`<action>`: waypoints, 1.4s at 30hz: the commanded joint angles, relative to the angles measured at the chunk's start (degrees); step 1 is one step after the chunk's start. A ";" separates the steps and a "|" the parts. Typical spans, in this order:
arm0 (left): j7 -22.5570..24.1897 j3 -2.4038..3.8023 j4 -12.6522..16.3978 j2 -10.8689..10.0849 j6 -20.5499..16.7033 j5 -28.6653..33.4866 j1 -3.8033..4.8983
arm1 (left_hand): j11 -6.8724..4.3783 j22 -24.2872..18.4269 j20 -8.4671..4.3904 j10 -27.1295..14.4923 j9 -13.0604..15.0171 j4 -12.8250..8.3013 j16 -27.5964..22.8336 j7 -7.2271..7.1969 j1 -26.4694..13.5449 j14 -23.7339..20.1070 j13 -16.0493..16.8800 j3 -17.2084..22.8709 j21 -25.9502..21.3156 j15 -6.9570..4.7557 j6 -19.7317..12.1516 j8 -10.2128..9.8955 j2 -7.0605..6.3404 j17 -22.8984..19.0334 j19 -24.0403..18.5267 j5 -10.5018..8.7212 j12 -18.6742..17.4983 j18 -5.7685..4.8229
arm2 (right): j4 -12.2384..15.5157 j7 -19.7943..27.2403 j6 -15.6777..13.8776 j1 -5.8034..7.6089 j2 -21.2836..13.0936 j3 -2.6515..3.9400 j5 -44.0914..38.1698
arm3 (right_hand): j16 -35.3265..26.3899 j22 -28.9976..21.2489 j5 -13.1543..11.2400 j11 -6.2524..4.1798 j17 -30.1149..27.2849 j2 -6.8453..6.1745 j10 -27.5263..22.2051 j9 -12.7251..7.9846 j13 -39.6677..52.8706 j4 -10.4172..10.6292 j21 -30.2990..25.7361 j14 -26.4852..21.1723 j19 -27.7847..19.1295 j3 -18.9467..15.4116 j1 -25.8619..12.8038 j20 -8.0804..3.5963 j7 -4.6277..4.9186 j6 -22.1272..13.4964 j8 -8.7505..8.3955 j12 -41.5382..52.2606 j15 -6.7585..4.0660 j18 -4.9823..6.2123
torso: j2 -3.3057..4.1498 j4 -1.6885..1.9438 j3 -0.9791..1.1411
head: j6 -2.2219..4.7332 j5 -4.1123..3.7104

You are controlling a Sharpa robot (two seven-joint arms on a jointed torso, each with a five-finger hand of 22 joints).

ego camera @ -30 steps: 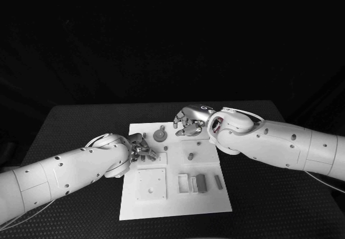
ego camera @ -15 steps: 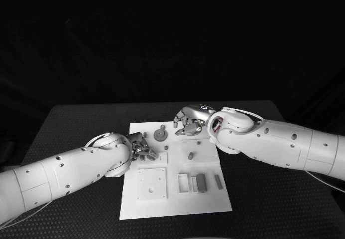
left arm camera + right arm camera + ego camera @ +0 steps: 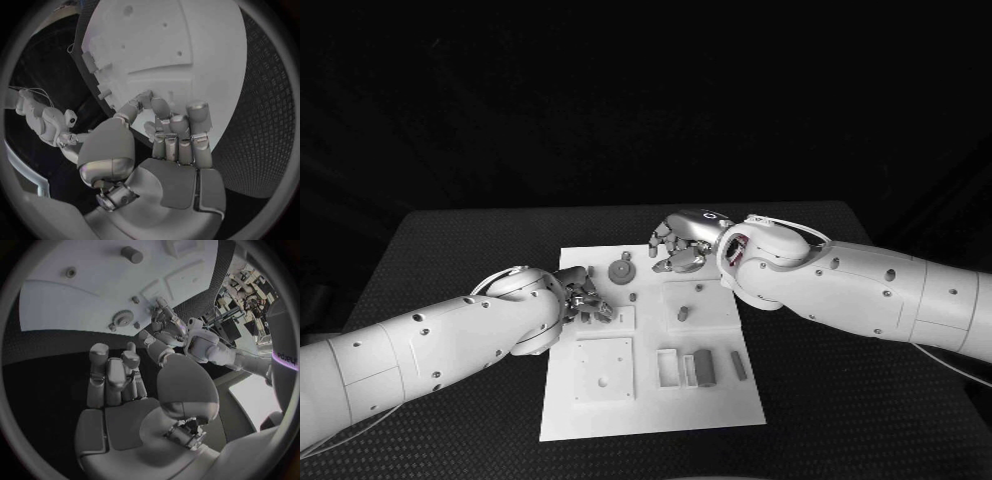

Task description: Assemble the parts on the task board

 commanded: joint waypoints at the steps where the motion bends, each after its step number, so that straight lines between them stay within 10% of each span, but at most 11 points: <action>1: -0.94 -0.12 -0.02 0.15 1.64 -1.03 -0.09 | 0.06 1.13 0.10 0.47 0.05 -3.19 0.23 -0.09 4.68 0.40 0.01 3.45 0.21 -0.61 0.51 0.17 4.38 0.08 0.10 0.78 0.25 2.88 | 0.09 0.05 0.60 -0.03 -0.03 0.03 -0.18 | -0.39 0.48 0.12 0.53 -0.03 -0.11 -0.01 0.09 0.02 0.32 -0.26 -0.24 -0.11 0.01 -0.55 -0.41 0.35 -0.08 -0.34 -0.34 -0.14 2.64 | 0.04 -0.01 0.02 | 0.00 -0.01; 13: -0.87 -0.11 0.03 1.32 2.21 -1.11 -0.09 | -0.29 1.05 0.09 1.55 0.38 -2.48 0.87 -0.55 3.25 1.17 0.47 3.19 0.55 -0.84 1.75 0.57 3.92 0.54 0.71 7.28 0.80 2.75 | 0.12 0.03 0.67 -0.03 0.02 0.03 -0.18 | -0.40 0.48 0.12 0.53 -0.04 -0.12 -0.01 0.10 0.02 0.30 -0.27 -0.25 -0.11 0.04 -0.52 -0.41 0.35 -0.08 -0.35 -0.34 -0.14 2.64 | 0.00 -0.02 0.12 | 0.00 0.14; 26: -2.11 -0.09 -0.73 2.15 5.11 -3.02 -0.07 | -0.45 1.09 0.15 1.84 0.59 -2.59 1.23 -0.71 3.20 1.44 0.74 3.43 0.84 -0.95 2.01 0.75 4.27 0.83 0.96 9.80 1.04 2.65 | 0.17 0.00 0.68 -0.03 0.04 0.03 -0.18 | -0.41 0.49 0.12 0.54 -0.09 -0.14 -0.02 0.11 0.02 0.28 -0.27 -0.27 -0.11 0.06 -0.48 -0.42 0.36 -0.11 -0.37 -0.34 -0.14 2.64 | 0.01 -0.02 0.14 | 0.06 0.21; 38: -1.51 -0.07 -1.13 2.29 3.81 -1.93 -0.06 | -0.36 0.99 0.21 1.81 0.77 -1.50 1.15 -0.66 1.85 1.34 0.82 2.97 0.74 -0.92 1.96 0.82 4.15 0.87 0.86 9.14 1.02 2.58 | 0.07 -0.01 0.70 -0.03 0.08 0.03 -0.18 | -0.41 0.49 0.12 0.54 -0.07 -0.14 -0.02 0.11 0.03 0.27 -0.28 -0.26 -0.11 0.06 -0.48 -0.42 0.37 -0.12 -0.38 -0.34 -0.13 2.64 | 0.00 0.02 0.04 | 0.15 0.13; 42: -1.38 -0.07 -1.12 2.22 3.47 -1.70 -0.06 | -0.36 0.87 0.00 1.51 1.15 0.95 0.88 -0.63 -1.13 1.10 0.89 1.57 0.37 -1.03 1.51 0.79 2.42 0.87 0.57 2.11 0.86 2.80 | 0.06 -0.01 0.71 -0.03 0.08 0.03 -0.18 | -0.41 0.49 0.12 0.54 -0.08 -0.14 -0.02 0.12 0.03 0.27 -0.28 -0.26 -0.11 0.06 -0.48 -0.42 0.37 -0.12 -0.38 -0.34 -0.13 2.64 | 0.02 0.00 -0.01 | 0.17 0.10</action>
